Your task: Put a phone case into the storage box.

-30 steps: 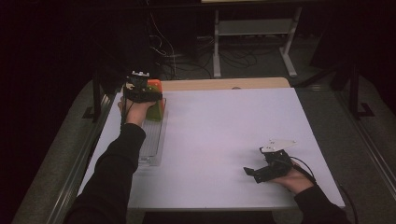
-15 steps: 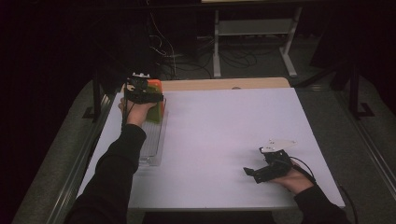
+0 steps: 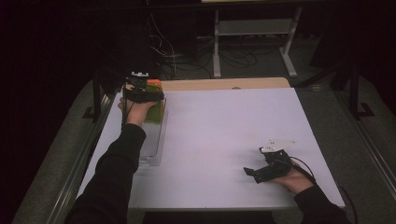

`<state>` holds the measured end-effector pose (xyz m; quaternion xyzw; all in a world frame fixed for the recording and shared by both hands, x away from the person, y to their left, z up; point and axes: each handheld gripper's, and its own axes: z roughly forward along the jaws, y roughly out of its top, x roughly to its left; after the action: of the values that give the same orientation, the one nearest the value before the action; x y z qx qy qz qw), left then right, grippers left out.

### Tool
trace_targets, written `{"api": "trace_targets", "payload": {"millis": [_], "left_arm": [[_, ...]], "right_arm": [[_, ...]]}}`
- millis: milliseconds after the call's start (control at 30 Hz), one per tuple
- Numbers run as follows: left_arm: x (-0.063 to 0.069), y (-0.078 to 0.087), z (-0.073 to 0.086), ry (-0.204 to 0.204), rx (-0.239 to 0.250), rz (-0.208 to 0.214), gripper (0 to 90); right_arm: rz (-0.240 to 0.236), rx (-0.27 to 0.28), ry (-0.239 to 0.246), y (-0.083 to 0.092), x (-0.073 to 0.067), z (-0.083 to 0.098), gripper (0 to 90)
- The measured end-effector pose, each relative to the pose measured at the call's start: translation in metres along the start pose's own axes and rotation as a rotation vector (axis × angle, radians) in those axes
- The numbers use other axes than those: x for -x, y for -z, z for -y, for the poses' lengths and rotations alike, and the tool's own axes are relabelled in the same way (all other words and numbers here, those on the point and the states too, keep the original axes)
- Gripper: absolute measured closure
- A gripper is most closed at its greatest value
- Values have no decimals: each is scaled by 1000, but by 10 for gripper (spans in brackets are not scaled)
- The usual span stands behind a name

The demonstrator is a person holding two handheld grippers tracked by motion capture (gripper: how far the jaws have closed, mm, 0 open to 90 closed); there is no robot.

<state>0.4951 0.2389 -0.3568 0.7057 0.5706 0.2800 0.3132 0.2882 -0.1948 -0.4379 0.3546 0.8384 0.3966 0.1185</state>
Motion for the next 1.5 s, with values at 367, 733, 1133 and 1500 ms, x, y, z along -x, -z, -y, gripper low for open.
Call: {"api": "trace_targets", "payload": {"millis": [367,733,1133,1500], "left_arm": [[-4,10,0,-19,-18,54,2],[-1,40,10,-104,-11,242,2],[9,84,38,-203,41,405,2],[21,119,84,-294,84,597,2]], "right_arm": [[0,-4,-8,0,-1,0,3],[-2,0,-1,1,-1,-1,3],[0,9,-11,3,-1,-2,3],[-11,40,4,10,-2,-5,3]]}}
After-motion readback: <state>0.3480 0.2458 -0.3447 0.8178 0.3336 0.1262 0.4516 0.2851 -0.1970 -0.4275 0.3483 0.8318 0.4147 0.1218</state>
